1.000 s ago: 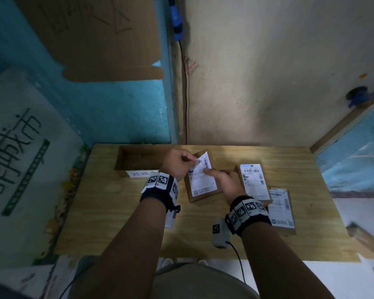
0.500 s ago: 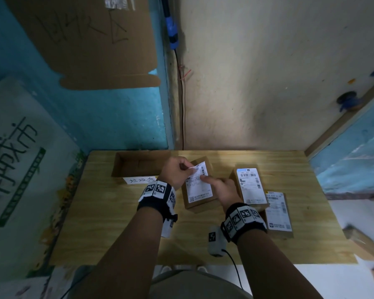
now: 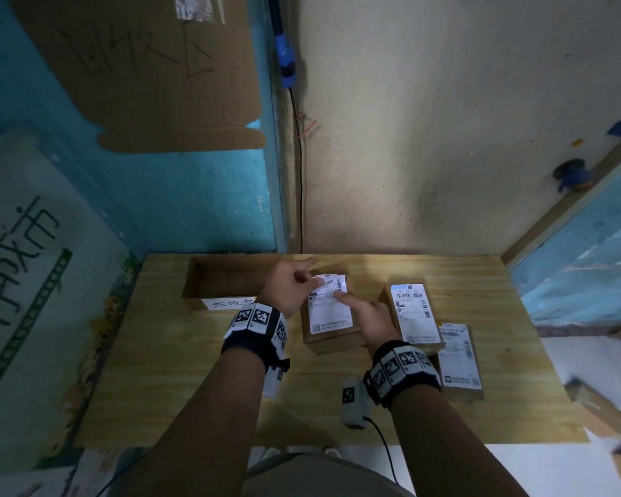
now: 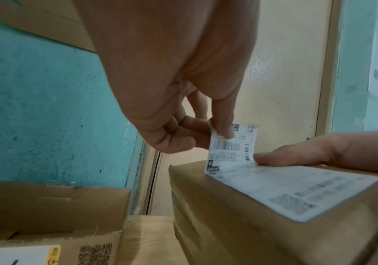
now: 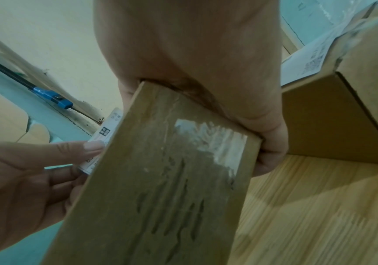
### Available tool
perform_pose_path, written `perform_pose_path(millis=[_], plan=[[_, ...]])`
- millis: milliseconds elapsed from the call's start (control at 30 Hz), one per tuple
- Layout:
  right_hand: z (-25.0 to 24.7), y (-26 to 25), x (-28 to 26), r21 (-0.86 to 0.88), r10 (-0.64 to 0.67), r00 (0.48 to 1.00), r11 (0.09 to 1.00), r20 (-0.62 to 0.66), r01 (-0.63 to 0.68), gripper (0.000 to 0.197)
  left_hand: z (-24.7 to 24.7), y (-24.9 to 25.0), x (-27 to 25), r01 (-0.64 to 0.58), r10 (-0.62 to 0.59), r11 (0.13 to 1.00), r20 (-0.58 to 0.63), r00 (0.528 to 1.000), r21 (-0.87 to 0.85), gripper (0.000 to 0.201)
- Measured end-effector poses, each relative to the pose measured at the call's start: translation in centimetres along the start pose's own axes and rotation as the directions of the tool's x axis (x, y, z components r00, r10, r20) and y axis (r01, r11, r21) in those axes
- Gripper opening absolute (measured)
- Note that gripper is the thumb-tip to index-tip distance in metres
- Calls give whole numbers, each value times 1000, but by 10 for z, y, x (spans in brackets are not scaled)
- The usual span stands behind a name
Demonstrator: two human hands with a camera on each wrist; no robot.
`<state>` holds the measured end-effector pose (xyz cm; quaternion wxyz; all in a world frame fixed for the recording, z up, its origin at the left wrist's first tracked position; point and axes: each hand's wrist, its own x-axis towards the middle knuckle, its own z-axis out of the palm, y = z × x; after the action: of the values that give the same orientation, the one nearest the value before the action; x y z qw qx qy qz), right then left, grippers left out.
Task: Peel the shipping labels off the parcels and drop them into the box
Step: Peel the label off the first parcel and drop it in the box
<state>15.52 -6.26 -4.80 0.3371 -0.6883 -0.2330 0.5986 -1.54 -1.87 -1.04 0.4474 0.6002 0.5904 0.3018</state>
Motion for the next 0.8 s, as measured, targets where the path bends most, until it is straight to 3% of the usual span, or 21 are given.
perform_pose_path(millis=[67, 133, 200, 267, 333, 433, 533, 633, 700, 800], plan=[[0, 1, 3, 14, 0, 1000, 1000, -3, 0, 133, -3, 1, 0, -11, 11, 1000, 12, 1000, 9, 15], [1, -5, -5, 23, 6, 1000, 1000, 10, -6, 127, -5, 2, 0, -23, 23, 1000, 0, 1000, 6, 11], [5, -13, -18, 13, 0, 1000, 1000, 13, 0, 100, -5, 2, -1, -20, 20, 1000, -8, 1000, -3, 11], [6, -16, -23, 6, -15, 999, 1000, 32, 15, 56, -5, 3, -1, -11, 11, 1000, -19, 1000, -21, 12], [4, -15, -20, 15, -14, 999, 1000, 44, 14, 38, -5, 5, 0, -5, 4, 999, -20, 1000, -39, 12], [3, -13, -15, 8, -18, 996, 1000, 83, 18, 49, -3, 4, 0, -4, 3, 999, -19, 1000, -48, 10], [4, -10, -10, -12, 13, 995, 1000, 102, -11, 80, -3, 4, 0, -42, 39, 998, -56, 998, -55, 6], [6, -7, -12, 20, 24, 982, 999, 186, -28, 68, -2, 3, -1, -63, 59, 997, -102, 993, -43, 5], [6, -4, -11, 30, 27, 981, 999, 191, -34, 74, -2, -4, 0, -67, 72, 997, -133, 988, 42, 11], [3, 2, -7, 29, 27, 982, 999, 184, -33, 97, -3, -8, -4, -45, 45, 999, -20, 999, -4, 23]])
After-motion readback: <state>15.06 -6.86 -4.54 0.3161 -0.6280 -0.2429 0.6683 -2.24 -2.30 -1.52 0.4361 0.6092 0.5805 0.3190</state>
